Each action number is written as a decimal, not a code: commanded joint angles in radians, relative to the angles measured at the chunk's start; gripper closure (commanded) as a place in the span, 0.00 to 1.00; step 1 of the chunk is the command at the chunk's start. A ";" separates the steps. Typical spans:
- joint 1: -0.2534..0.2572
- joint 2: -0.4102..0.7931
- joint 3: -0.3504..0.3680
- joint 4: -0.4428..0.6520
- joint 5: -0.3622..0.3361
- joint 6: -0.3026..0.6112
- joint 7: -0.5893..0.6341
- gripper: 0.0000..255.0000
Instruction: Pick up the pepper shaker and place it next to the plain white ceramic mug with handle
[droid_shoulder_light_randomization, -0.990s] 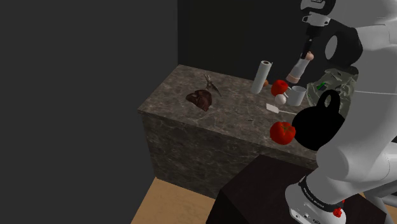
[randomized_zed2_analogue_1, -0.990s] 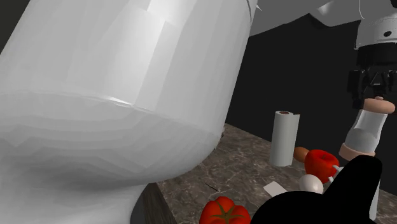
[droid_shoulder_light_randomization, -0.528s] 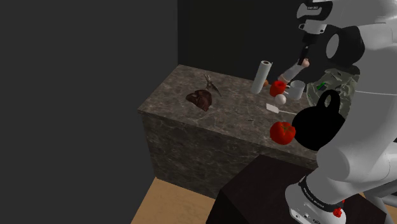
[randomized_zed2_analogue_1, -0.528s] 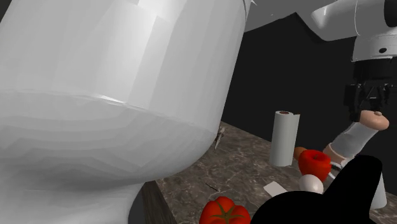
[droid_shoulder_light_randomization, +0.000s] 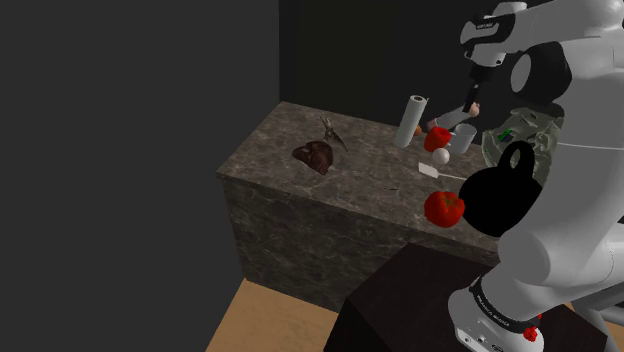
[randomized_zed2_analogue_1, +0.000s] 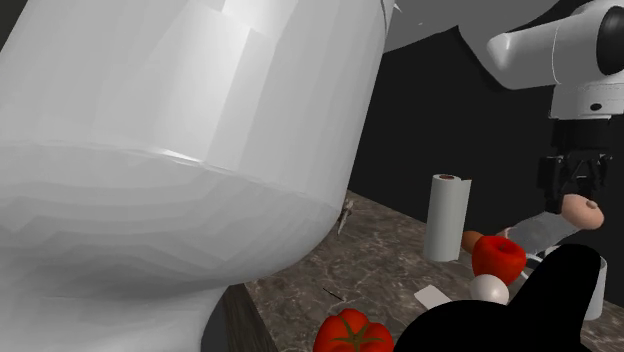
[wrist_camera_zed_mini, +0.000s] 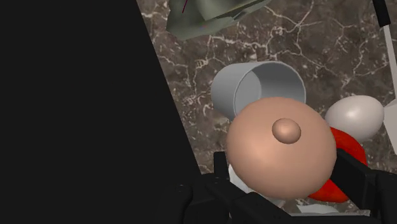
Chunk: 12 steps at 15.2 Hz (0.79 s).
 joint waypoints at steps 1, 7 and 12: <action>0.004 0.002 0.002 -0.025 0.001 0.027 0.002 1.00; 0.004 0.004 0.002 -0.033 0.002 0.037 0.002 1.00; 0.004 0.004 0.002 -0.033 0.002 0.037 0.002 0.00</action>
